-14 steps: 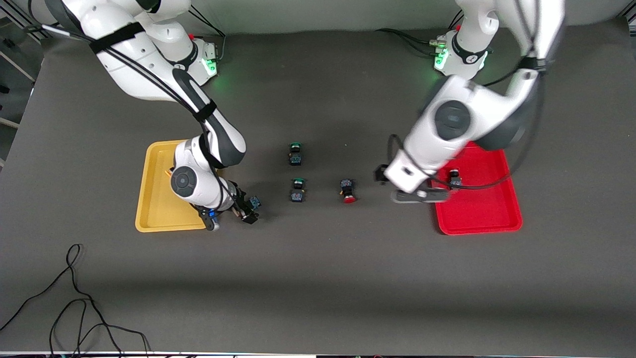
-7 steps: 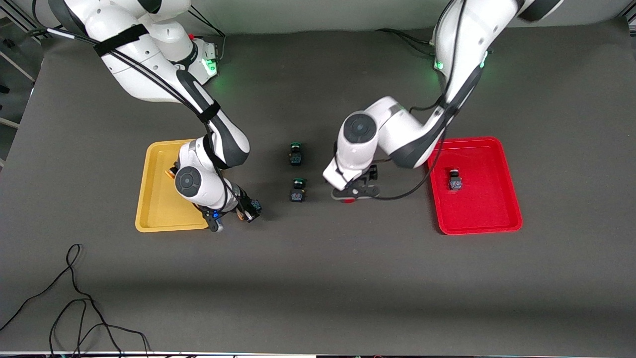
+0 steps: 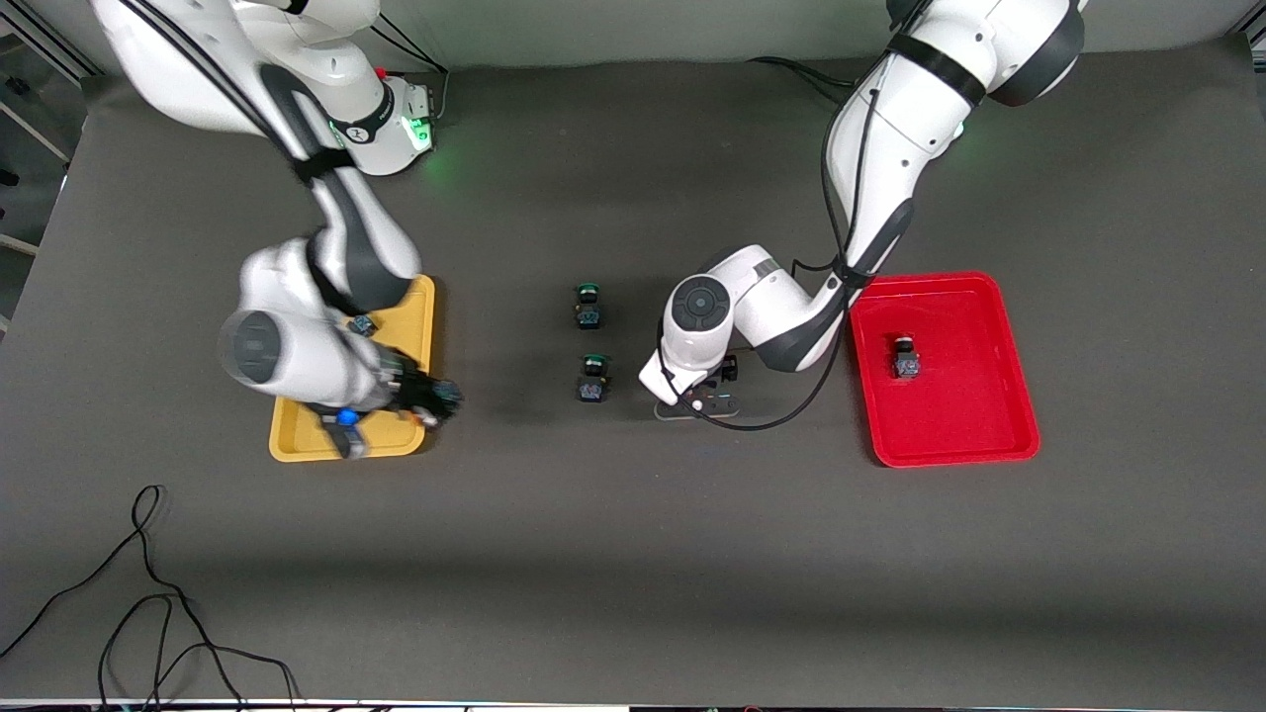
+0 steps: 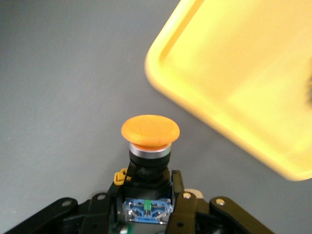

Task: Place red and yellow buttons in trays
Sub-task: 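Place the yellow button in its tray while the left gripper places the red one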

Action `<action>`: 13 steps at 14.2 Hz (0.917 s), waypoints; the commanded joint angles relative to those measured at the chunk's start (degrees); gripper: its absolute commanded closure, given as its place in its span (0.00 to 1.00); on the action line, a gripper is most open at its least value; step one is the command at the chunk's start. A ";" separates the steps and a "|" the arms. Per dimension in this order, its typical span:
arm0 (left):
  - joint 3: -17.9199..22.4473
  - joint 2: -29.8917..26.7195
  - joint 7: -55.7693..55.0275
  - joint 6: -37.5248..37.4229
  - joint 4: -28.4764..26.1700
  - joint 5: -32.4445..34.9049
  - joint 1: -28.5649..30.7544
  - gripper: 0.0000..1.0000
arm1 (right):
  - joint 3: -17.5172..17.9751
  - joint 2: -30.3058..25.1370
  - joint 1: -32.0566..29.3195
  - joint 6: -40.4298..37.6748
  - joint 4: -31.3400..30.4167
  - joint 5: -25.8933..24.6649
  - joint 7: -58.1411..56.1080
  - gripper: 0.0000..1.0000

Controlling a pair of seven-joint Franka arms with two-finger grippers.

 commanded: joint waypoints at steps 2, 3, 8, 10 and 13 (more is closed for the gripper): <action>1.41 -0.85 -2.76 -0.70 1.32 0.43 -1.42 1.00 | -8.05 -3.26 -0.22 -1.03 -6.32 1.01 -15.88 0.92; 1.41 -1.29 -2.76 -1.40 1.85 0.34 -1.07 1.00 | -8.49 -2.39 -0.22 1.85 -8.34 1.01 -17.46 0.92; -4.19 -9.10 3.02 -9.82 1.68 -4.56 8.30 1.00 | -8.50 -0.18 -0.31 18.40 -19.35 1.36 -23.45 0.60; -8.59 -12.36 8.20 -15.79 1.24 -7.21 15.06 1.00 | -8.50 -0.18 -0.31 18.32 -19.26 1.71 -23.28 0.01; -14.22 -16.40 15.24 -20.82 -2.00 -8.71 26.23 1.00 | -8.50 -1.67 -0.22 17.01 -19.00 1.98 -22.58 0.00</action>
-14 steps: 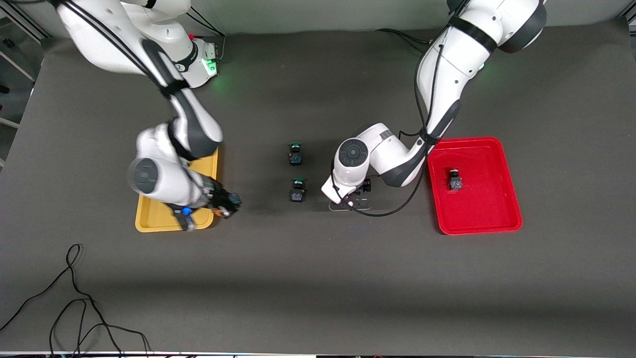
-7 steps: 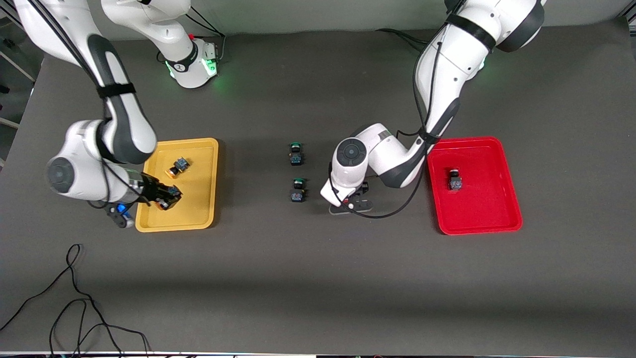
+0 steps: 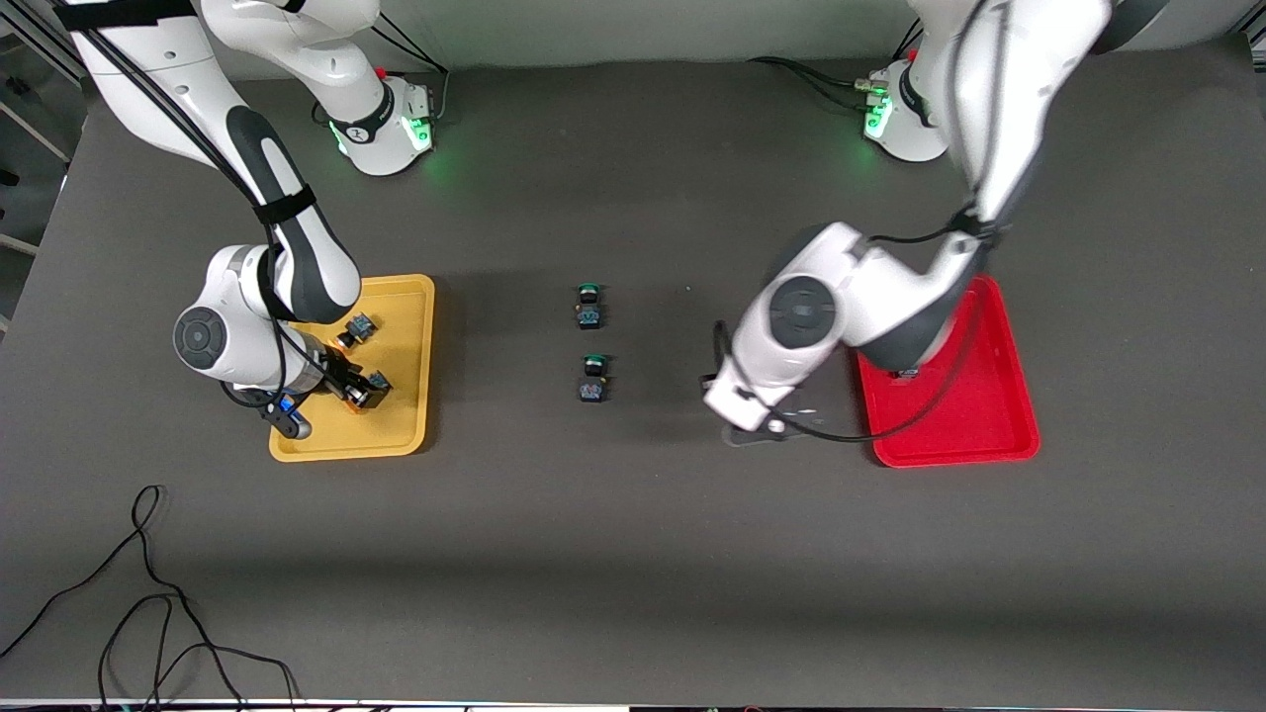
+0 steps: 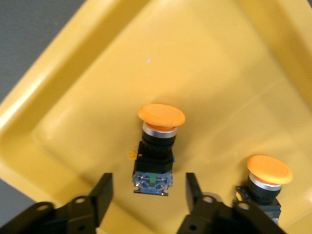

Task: Place red and yellow buttons in trays
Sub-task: 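Place the yellow button in its tray while the left gripper places the red one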

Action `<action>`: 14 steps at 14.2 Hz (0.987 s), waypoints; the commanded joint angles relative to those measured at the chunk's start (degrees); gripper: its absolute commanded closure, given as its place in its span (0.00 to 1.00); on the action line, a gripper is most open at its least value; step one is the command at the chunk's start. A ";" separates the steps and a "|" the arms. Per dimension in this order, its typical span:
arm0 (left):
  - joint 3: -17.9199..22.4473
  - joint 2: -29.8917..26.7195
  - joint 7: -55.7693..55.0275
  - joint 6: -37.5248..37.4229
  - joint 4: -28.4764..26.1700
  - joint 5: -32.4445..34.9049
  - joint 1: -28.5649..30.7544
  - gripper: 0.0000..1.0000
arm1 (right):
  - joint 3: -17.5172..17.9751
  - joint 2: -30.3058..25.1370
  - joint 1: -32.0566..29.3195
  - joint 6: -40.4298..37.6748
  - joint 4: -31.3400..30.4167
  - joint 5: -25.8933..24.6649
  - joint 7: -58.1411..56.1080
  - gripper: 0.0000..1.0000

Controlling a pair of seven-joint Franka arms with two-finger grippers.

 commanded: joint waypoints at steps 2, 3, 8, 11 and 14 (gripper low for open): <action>-6.17 -6.02 10.30 -3.67 -8.44 -1.53 14.32 1.00 | -0.27 -6.07 0.39 -7.41 2.36 1.83 -1.06 0.00; -6.27 -7.60 14.07 -3.94 -11.16 -1.53 17.75 1.00 | -0.27 -8.53 0.39 -12.14 4.64 1.83 -1.06 0.00; -5.65 -8.76 31.57 -2.81 -17.33 0.83 32.00 1.00 | -0.27 -18.38 0.47 -25.71 14.06 -1.93 -1.58 0.00; -4.35 -4.63 32.83 4.98 -21.35 8.73 35.26 1.00 | 0.26 -22.26 1.09 -27.47 14.07 -9.94 -5.35 0.00; -0.91 -4.19 33.27 14.59 -28.31 12.53 35.53 0.95 | -0.70 -23.85 0.57 -28.89 14.07 -10.13 -12.45 0.00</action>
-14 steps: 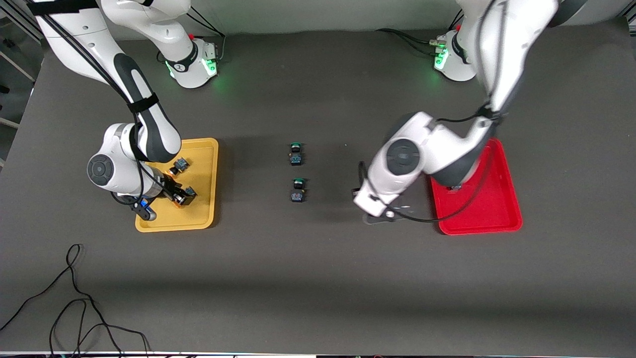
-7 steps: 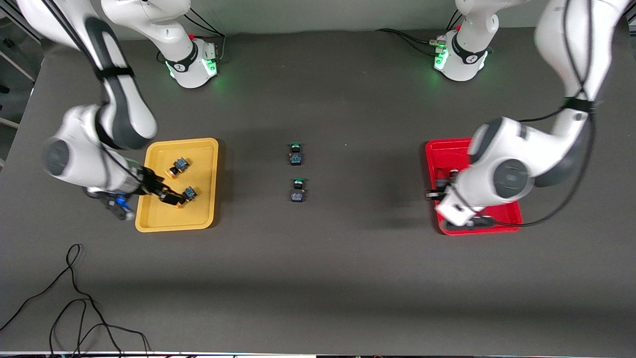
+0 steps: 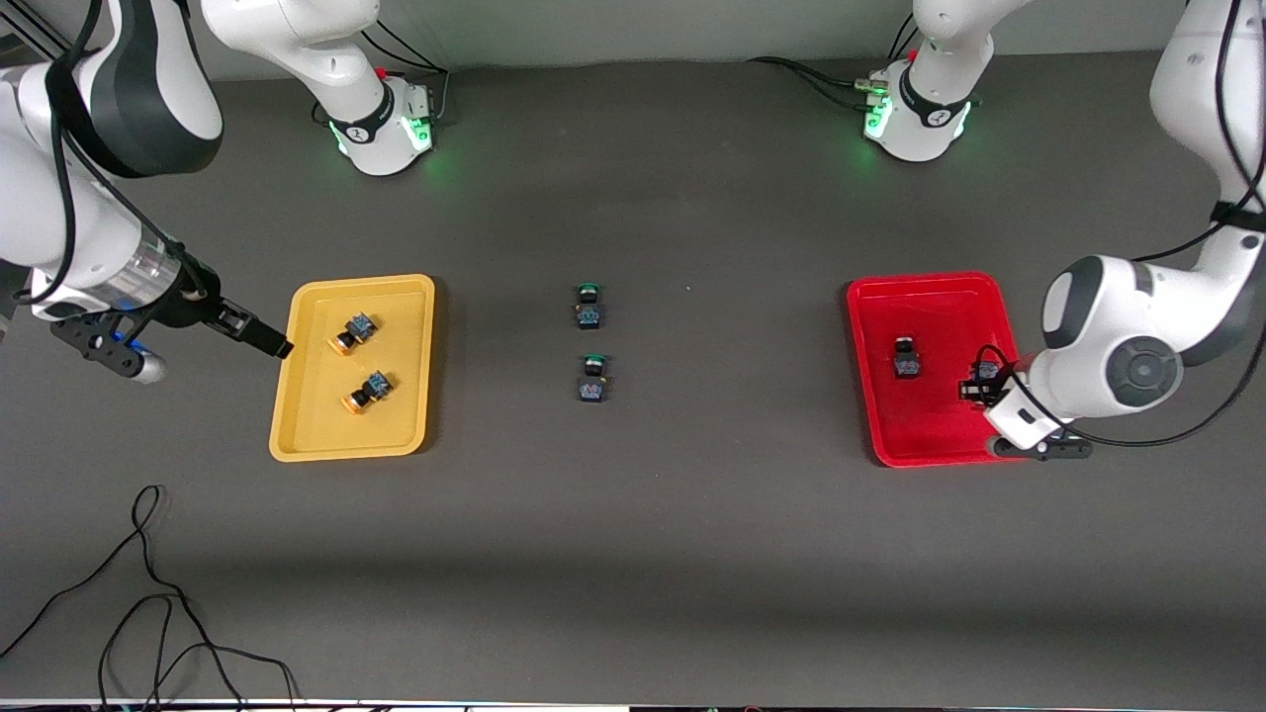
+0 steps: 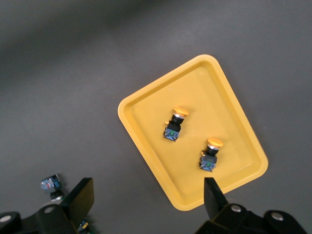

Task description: Place red and yellow buttons in trays

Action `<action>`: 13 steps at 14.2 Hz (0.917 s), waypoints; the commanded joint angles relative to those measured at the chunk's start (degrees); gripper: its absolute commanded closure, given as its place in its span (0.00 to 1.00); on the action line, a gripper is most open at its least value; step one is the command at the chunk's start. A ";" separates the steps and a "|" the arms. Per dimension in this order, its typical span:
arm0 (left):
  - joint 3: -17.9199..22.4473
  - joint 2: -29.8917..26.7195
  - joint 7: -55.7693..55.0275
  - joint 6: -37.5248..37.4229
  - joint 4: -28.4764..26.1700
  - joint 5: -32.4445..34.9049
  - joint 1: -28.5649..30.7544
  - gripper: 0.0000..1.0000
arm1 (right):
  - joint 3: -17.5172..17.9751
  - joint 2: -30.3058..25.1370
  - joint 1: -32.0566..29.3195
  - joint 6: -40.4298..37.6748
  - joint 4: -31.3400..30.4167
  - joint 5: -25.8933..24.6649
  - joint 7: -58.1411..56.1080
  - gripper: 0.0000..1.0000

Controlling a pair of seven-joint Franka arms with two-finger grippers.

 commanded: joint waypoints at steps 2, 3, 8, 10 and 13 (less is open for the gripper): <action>1.27 -1.39 3.43 3.37 -4.16 1.92 -0.01 0.01 | -3.35 -1.14 0.06 -1.49 -0.53 -1.07 -11.01 0.00; 1.09 -2.43 4.05 0.58 -3.64 1.83 0.07 0.00 | -3.88 -1.31 0.06 -1.58 -0.54 -1.07 -13.90 0.00; -2.59 -8.15 7.22 -21.82 10.13 -3.17 0.07 0.00 | -6.17 -3.25 0.14 -4.64 0.08 -1.07 -21.75 0.00; -2.78 -9.64 9.93 -30.17 17.16 -8.51 0.07 0.00 | -6.08 -3.86 0.32 -5.53 0.78 -1.07 -21.67 0.00; -2.60 -14.47 13.90 -39.77 23.52 -13.98 0.95 0.00 | -6.00 -5.70 0.32 -5.97 1.57 -1.86 -21.67 0.00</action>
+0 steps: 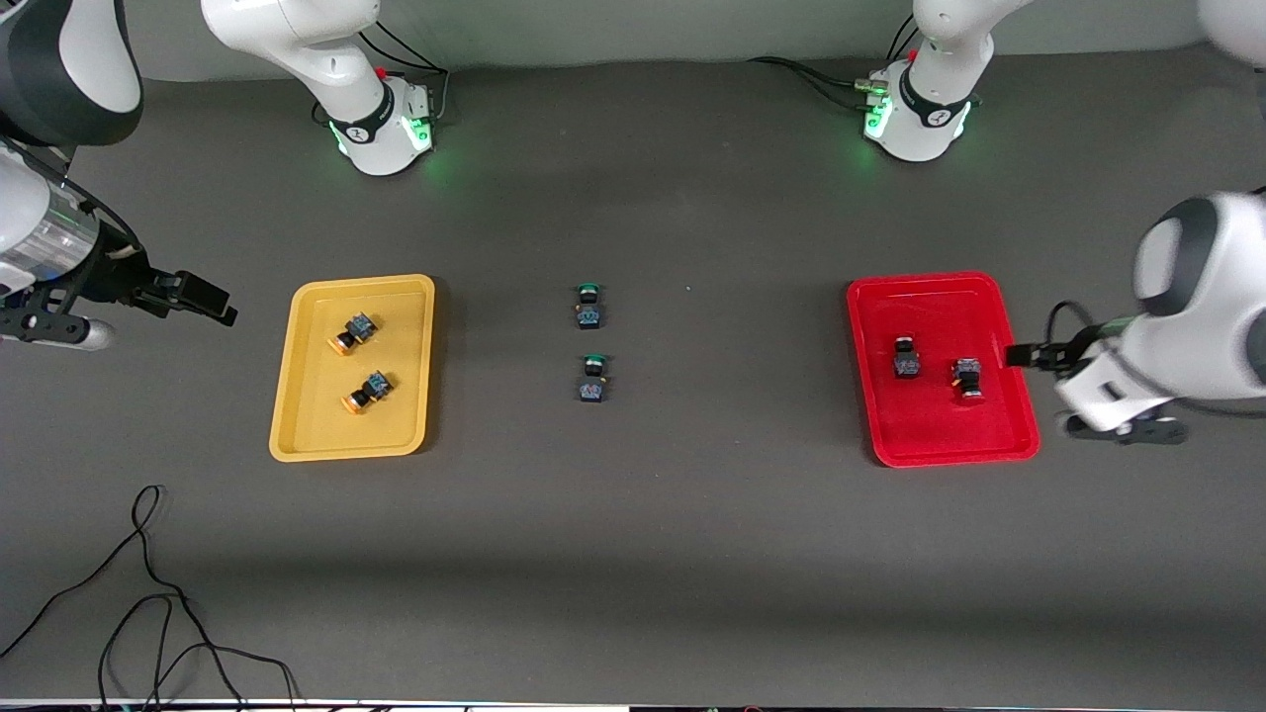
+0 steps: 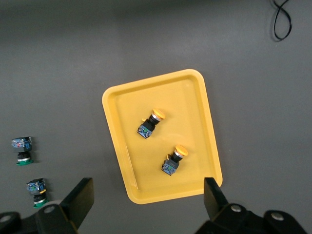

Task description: Place red and yellow buttons in trays

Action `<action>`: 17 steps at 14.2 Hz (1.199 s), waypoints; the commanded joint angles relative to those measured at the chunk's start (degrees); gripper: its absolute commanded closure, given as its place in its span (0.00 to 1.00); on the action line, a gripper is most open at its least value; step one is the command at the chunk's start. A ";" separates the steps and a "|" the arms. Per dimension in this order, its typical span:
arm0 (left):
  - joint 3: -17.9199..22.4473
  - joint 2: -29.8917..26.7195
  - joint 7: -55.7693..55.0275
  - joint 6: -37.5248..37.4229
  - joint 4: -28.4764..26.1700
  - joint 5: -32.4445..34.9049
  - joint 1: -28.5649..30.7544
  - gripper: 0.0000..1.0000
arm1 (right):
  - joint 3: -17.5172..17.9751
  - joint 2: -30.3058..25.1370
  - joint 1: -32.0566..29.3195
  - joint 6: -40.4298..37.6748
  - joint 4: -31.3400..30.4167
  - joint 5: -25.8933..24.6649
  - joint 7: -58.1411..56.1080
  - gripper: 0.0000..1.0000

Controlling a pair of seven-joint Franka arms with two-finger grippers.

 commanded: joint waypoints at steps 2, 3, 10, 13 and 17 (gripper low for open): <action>0.41 -7.39 4.00 -7.19 3.20 -5.92 1.77 0.00 | 0.07 -3.40 0.47 -2.37 1.22 -3.73 -0.94 0.00; 0.59 -10.11 4.70 -7.46 3.02 -7.50 2.21 0.00 | 0.16 -4.10 0.47 -2.81 1.22 -5.14 -1.11 0.00; 30.63 -18.93 5.76 -7.90 2.93 -12.52 -28.00 0.00 | -0.10 -5.51 0.38 -8.43 4.11 -5.16 -6.30 0.00; 33.37 -18.93 5.41 -7.29 2.76 -12.17 -32.14 0.00 | 0.16 -5.51 0.47 -10.72 4.56 -4.89 -7.79 0.00; 33.38 -18.49 5.76 -7.20 2.76 -12.08 -31.89 0.00 | 0.08 -5.42 0.47 -11.34 5.00 -4.89 -10.34 0.00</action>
